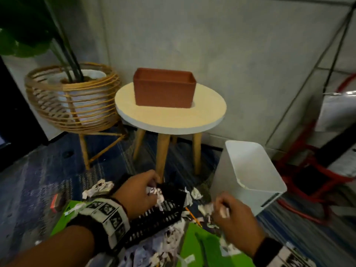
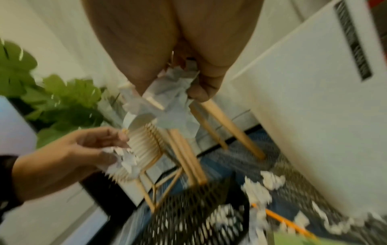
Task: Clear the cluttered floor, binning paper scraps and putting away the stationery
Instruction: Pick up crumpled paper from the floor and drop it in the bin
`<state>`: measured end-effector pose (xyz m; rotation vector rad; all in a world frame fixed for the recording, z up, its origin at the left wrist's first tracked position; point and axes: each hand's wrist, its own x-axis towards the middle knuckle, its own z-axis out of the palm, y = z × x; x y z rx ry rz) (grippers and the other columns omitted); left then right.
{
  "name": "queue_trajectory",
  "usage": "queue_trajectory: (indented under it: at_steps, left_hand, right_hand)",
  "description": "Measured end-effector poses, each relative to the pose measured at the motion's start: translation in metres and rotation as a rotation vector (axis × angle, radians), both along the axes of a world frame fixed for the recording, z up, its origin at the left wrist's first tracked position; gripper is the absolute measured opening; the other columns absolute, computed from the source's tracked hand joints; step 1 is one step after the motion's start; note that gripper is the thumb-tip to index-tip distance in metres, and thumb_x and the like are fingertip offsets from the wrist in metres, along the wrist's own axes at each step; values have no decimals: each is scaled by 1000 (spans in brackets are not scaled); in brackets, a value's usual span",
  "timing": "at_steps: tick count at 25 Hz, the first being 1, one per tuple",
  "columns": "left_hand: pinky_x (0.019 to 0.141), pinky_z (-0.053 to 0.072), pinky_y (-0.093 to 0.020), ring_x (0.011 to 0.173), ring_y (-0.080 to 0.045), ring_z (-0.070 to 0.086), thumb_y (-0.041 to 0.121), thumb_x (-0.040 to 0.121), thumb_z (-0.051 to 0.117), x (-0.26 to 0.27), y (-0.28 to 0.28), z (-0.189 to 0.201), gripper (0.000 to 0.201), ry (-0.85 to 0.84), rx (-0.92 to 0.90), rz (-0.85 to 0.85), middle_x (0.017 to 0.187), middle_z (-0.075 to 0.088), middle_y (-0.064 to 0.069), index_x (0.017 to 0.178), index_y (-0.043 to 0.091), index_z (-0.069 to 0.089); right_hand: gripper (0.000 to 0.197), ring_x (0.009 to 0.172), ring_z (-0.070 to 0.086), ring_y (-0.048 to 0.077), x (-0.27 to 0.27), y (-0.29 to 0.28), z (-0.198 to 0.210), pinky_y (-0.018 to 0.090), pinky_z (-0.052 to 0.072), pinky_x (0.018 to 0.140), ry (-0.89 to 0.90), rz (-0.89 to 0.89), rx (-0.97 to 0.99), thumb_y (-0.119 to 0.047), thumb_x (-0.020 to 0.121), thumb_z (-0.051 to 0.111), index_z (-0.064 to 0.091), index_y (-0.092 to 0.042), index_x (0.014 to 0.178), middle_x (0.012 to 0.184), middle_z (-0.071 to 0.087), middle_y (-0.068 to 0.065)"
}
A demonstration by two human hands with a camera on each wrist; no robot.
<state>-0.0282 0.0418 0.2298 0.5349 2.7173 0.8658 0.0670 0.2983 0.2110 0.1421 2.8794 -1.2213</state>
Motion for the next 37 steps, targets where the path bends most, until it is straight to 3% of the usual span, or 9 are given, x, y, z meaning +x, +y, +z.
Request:
queue_trajectory:
  at_steps: [4,8,11,14,17,22,27,32,37]
  left_hand:
    - [84,38,-14,98,-10,53,13,84,66,-1,80,13,18,113,46,-112,108,52,6,100,19,65]
    - [84,31,-12,99,-11,48,4,84,64,7,140,14,24,133,112,-154,109,44,6,101,19,67]
    - [86,34,-17,103,-15,51,10,85,65,6,173,16,23,135,142,-126,110,50,3,105,21,66]
    - [84,40,-22,101,-13,55,19,85,69,3,195,15,20,135,207,-52,107,59,6,103,27,62]
    - [76,40,-20,93,-7,57,24,84,70,-2,212,11,17,87,290,73,99,63,11,95,31,59]
    - [74,52,-30,85,-16,61,34,88,65,-11,239,8,15,51,304,160,95,66,3,99,27,58]
    - [80,50,-30,90,-17,59,34,90,64,-15,269,10,33,36,353,159,110,63,-4,119,22,53]
    - [100,42,-32,127,-22,48,47,88,60,-11,271,7,63,-60,303,67,142,47,-2,143,26,37]
    - [83,52,-39,96,-26,63,41,91,52,7,201,-9,22,70,-16,-77,104,68,1,111,34,55]
  right_hand:
    - [28,63,53,7,-21,69,45,15,41,55,296,-218,-84,2,74,68,55,-21,84,78,59,3]
    - [28,55,53,-8,-50,110,54,5,40,50,391,-378,-204,7,77,64,58,-16,91,83,60,3]
    - [29,53,53,-4,-70,126,38,5,39,49,400,-427,-162,7,79,62,58,-19,89,76,57,0]
    - [32,68,59,14,-85,140,5,22,54,65,166,-322,-66,-3,78,68,60,-29,95,86,59,-3]
    - [35,85,56,11,-82,151,-21,24,47,81,-44,-188,94,-19,79,74,63,-26,111,95,62,-7]
    - [25,107,56,7,-65,157,-27,28,46,92,166,-357,-190,-17,89,63,63,-29,112,108,63,-14]
    - [29,109,55,5,-41,159,-25,27,51,84,290,-405,-380,-8,92,57,62,-28,113,111,61,-18]
    - [29,108,56,7,-31,157,-22,24,50,81,326,-432,-404,-5,91,57,62,-29,107,110,62,-15]
    - [32,82,57,10,0,114,-33,19,44,69,435,-320,-272,5,86,55,56,-28,86,95,60,3]
